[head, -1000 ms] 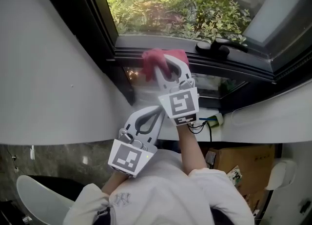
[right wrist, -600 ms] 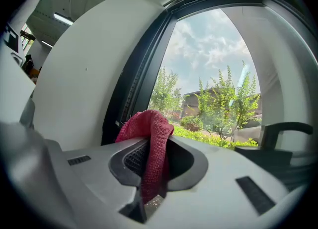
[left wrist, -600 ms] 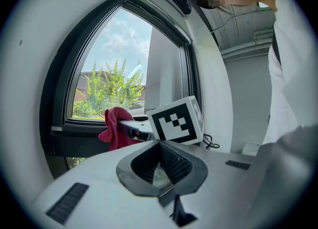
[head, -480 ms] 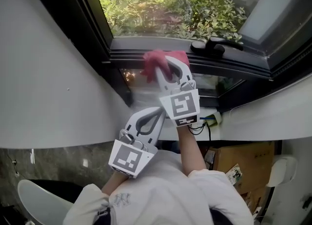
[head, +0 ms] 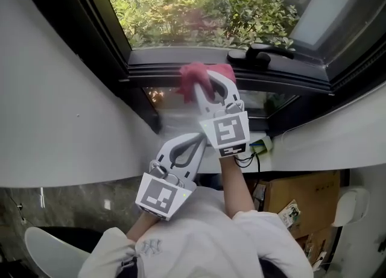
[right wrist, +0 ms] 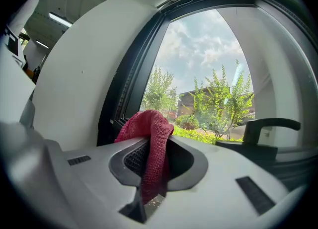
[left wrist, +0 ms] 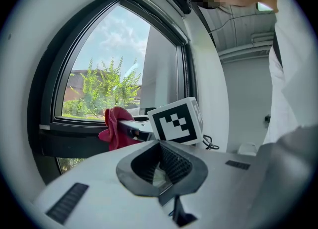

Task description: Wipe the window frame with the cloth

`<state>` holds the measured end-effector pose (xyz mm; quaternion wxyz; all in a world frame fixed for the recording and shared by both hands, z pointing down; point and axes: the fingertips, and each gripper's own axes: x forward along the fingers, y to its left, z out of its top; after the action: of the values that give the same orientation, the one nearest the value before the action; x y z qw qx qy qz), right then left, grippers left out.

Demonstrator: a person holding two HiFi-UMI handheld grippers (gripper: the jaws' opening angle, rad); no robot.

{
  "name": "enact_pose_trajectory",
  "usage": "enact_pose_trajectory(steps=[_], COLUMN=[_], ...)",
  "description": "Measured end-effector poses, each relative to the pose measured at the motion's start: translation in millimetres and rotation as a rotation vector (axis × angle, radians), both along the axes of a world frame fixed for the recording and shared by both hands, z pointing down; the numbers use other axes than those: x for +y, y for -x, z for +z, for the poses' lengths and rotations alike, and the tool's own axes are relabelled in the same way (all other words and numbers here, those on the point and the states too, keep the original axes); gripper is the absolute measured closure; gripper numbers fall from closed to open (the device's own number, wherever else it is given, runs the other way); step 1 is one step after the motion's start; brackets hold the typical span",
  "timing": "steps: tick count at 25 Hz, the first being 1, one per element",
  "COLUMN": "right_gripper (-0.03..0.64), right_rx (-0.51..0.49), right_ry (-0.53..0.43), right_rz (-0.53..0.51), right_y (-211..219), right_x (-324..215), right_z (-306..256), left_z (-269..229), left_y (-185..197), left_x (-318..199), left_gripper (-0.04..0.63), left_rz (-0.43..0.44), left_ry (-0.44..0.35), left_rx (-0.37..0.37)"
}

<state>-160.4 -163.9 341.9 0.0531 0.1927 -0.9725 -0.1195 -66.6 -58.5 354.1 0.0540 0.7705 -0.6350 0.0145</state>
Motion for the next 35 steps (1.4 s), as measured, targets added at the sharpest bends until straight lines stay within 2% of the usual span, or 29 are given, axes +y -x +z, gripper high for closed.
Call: enact_pose_trajectory(steps=[35], right_gripper=[0.549], right_rx=[0.006], right_ry=[0.003], right_rz=[0.086], right_y=[-44.1], right_x=[-29.0], right_z=[-0.6], left_z=[-0.8], left_y=[-34.5], left_x=[-21.4], left_gripper=[0.588], left_rz=[0.084], left_ry=[0.012], left_rx=[-0.022])
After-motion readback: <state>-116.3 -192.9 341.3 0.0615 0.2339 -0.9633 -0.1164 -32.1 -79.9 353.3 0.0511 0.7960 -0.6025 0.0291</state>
